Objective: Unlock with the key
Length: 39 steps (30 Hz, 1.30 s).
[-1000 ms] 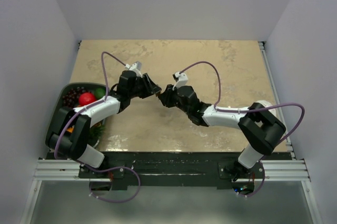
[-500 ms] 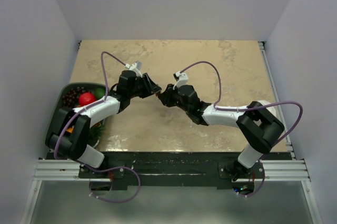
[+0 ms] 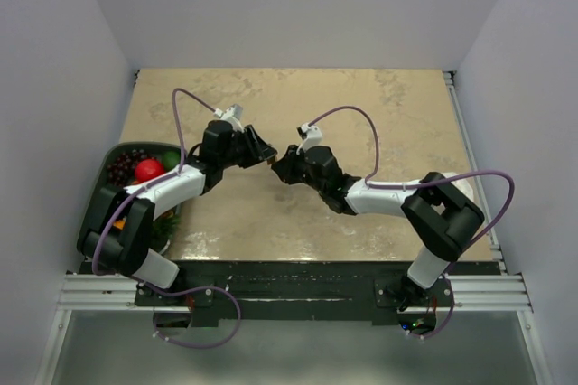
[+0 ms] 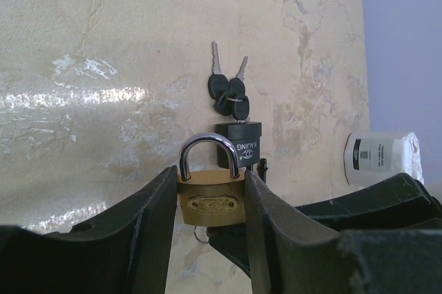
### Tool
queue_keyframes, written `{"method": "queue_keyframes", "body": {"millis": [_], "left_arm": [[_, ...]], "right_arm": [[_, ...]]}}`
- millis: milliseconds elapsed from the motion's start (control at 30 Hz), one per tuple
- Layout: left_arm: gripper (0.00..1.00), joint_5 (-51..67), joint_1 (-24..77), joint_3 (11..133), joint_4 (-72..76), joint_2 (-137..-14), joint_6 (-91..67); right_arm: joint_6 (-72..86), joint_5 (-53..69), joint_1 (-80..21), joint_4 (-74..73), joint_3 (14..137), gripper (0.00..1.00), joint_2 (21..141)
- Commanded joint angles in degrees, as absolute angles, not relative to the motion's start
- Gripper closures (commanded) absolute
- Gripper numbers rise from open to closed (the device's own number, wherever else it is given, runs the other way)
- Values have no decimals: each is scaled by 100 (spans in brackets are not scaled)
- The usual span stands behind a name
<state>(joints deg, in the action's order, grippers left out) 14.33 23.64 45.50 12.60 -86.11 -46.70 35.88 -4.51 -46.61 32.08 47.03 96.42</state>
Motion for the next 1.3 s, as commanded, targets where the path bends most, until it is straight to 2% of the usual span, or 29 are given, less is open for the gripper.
{"method": "queue_keyframes", "body": {"millis": [0,167,233,967,1267], "left_arm": [[100,1608,2329,4632,1635,-8376,-4614],[100,1722,2329,4614,1731,-8393,-4623],[100,1907,2329,4536,1959,-8402,-4658],[100,3269,2329,4465,3304,-8639,-4658],[100,3568,2329,4535,3542,-8648,-4667]], "right_arm": [[3630,-422,-4597,3524,4781,87,9633],[3604,-317,-4527,3638,4737,94,9642],[3595,-264,-4509,3691,4720,100,9624],[4104,1037,-3973,5492,3999,100,9290],[4210,1195,-3894,5678,3946,100,9176]]}}
